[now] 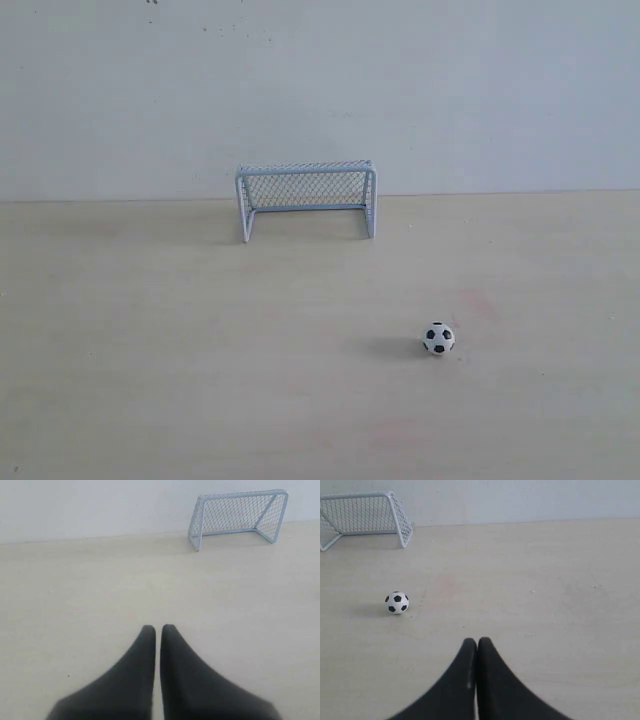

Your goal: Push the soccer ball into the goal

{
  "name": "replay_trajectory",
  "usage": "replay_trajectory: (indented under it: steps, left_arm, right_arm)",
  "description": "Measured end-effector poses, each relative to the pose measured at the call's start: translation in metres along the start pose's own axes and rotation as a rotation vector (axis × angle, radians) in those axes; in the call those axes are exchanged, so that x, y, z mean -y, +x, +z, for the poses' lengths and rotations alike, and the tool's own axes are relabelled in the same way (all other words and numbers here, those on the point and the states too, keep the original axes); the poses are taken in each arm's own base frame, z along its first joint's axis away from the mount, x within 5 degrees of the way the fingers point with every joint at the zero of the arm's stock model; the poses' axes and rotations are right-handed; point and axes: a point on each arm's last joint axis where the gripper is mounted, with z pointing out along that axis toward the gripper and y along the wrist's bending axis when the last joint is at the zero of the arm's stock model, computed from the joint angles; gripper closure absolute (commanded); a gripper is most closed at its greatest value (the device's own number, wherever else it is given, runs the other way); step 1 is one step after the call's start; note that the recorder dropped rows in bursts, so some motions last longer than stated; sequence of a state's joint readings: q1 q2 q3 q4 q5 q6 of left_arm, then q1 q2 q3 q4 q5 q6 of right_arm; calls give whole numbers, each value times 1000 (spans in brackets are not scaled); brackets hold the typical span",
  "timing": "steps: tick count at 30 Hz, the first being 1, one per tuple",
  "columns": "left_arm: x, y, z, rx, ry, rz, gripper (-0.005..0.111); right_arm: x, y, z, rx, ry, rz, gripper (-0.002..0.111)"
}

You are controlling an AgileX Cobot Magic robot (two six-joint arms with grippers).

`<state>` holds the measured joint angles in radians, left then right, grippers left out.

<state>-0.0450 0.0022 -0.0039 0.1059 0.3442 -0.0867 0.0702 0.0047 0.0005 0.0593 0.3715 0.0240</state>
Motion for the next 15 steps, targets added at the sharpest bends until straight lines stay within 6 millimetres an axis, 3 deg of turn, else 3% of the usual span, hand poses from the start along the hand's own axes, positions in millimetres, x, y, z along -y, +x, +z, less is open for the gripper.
replay_trajectory:
  steps: [15]
  left_arm:
    - [0, 0, 0, 0, 0, 0, 102]
  right_arm:
    - [1, -4, 0, 43, 7, -23, 109]
